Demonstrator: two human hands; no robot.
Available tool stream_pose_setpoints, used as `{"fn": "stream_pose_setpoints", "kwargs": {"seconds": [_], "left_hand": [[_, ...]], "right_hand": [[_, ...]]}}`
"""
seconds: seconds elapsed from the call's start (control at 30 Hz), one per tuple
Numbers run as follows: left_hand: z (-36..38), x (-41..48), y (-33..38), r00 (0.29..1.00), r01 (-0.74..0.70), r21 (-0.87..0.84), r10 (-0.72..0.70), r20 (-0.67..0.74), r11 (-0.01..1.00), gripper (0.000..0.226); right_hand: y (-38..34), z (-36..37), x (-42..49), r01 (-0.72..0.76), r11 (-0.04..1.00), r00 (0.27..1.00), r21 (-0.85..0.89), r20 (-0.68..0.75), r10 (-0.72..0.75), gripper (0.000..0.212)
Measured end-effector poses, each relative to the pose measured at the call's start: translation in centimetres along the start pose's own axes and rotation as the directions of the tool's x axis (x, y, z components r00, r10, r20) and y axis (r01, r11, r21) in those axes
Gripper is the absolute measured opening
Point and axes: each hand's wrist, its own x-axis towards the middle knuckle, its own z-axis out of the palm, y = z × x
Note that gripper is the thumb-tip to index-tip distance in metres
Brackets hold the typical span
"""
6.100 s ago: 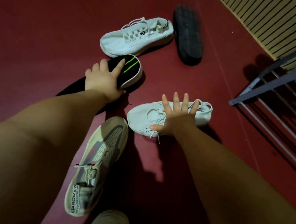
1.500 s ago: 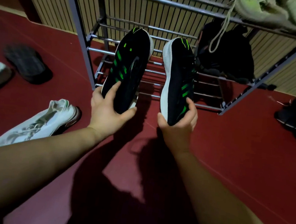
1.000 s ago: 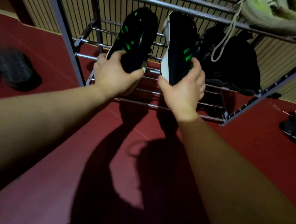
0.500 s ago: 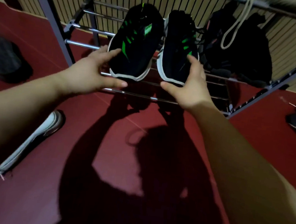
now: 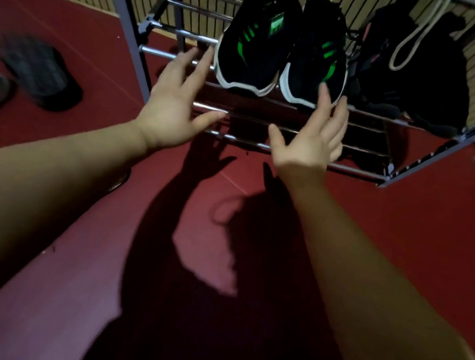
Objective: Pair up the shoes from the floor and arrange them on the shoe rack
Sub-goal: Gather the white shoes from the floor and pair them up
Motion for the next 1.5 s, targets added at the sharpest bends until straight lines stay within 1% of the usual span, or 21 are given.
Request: {"fn": "stream_pose_setpoints", "kwargs": {"seconds": [0.07,0.13,0.17,0.2,0.23,0.27,0.3,0.37,0.43,0.5,0.53,0.67,0.77,0.9,0.97,1.03,1.13,1.27,1.37,1.43,1.5], "left_hand": [[0.2,-3.7,-1.9,0.998,-0.059,0.087,0.062,-0.027,0.994,0.084],[0.9,-7.9,-5.2,0.995,-0.098,0.230,0.102,-0.005,0.968,0.079],[1.1,-10.0,-6.8,0.997,-0.081,0.301,0.074,0.034,0.950,0.081],[1.1,-11.8,-8.2,0.995,-0.025,0.366,-0.013,0.100,0.930,0.088],[0.9,-13.6,-9.3,0.974,0.077,0.420,-0.159,0.163,0.904,0.098],[0.7,-15.2,-10.3,0.922,0.209,0.469,-0.333,0.198,0.858,0.108],[0.7,-16.6,-11.0,0.836,0.347,0.515,-0.507,0.210,0.784,0.115],[0.1,-18.3,-11.8,0.663,0.583,0.517,-0.735,0.141,0.626,0.103],[-0.3,-19.2,-12.5,0.572,0.717,0.453,-0.818,0.052,0.530,0.093],[-0.8,-19.4,-12.8,0.492,0.728,0.467,-0.857,0.155,0.502,0.111],[-0.9,-19.4,-12.8,0.480,0.719,0.473,-0.856,0.192,0.509,0.115],[-1.5,-19.3,-12.5,0.548,0.673,0.487,-0.817,0.179,0.558,0.096],[-1.7,-19.2,-11.6,0.569,0.626,0.484,-0.782,0.252,0.612,0.116],[-0.2,-18.3,-9.1,0.642,0.551,0.448,-0.701,0.311,0.704,0.116],[0.5,-17.8,-8.2,0.693,0.513,0.370,-0.629,0.354,0.774,0.108],[0.6,-17.1,-8.1,0.725,0.545,0.151,-0.554,0.409,0.825,0.095],[0.3,-16.9,-7.7,0.696,0.660,-0.176,-0.507,0.509,0.730,0.071],[0.7,-17.3,-5.8,0.610,0.782,-0.356,-0.508,0.608,0.512,0.049],[0.1,-16.8,-5.1,0.615,0.766,-0.290,-0.523,0.590,0.573,0.051],[-0.4,-16.2,-5.1,0.642,0.696,-0.139,-0.524,0.560,0.705,0.061],[-0.3,-15.5,-4.6,0.673,0.607,-0.009,-0.508,0.538,0.795,0.070]], "right_hand": [[0.5,2.0,-3.3,0.090,0.995,0.989,-0.049,-0.115,-0.095,0.087],[0.8,4.1,-6.4,0.225,0.971,0.969,-0.074,-0.082,-0.231,0.084],[1.1,5.3,-7.9,0.265,0.961,0.963,-0.073,-0.031,-0.268,0.083],[1.1,6.2,-9.2,0.275,0.959,0.961,-0.073,0.041,-0.272,0.082],[0.9,6.9,-10.5,0.263,0.961,0.959,-0.082,0.133,-0.251,0.084],[0.6,7.6,-11.5,0.245,0.963,0.947,-0.110,0.242,-0.213,0.087],[0.3,8.1,-12.3,0.226,0.962,0.913,-0.155,0.378,-0.154,0.091],[0.0,9.1,-13.4,0.220,0.948,0.751,-0.228,0.661,-0.016,0.096],[-0.2,9.7,-14.0,0.246,0.933,0.624,-0.261,0.779,0.054,0.097],[-0.3,10.4,-14.6,0.266,0.928,0.576,-0.261,0.815,0.064,0.096],[-0.4,10.6,-14.7,0.270,0.926,0.560,-0.264,0.825,0.072,0.096],[0.0,11.1,-15.0,0.297,0.910,0.544,-0.288,0.835,0.087,0.092],[0.6,11.3,-15.1,0.312,0.907,0.564,-0.283,0.824,0.062,0.092],[1.0,10.9,-14.9,0.328,0.906,0.579,-0.269,0.815,0.032,0.091],[1.4,10.3,-14.6,0.287,0.916,0.583,-0.279,0.810,0.064,0.091],[2.0,9.6,-14.1,0.245,0.916,0.590,-0.316,0.799,0.118,0.091],[3.0,8.5,-13.6,0.233,0.905,0.592,-0.357,0.790,0.159,0.089],[3.7,7.2,-12.8,0.154,0.910,0.608,-0.385,0.762,0.220,0.090],[4.2,5.9,-12.4,0.160,0.895,0.591,-0.416,0.767,0.250,0.091],[4.8,5.0,-12.1,0.151,0.888,0.594,-0.435,0.757,0.271,0.091],[5.2,4.1,-11.9,0.145,0.878,0.604,-0.457,0.744,0.288,0.091]]}}
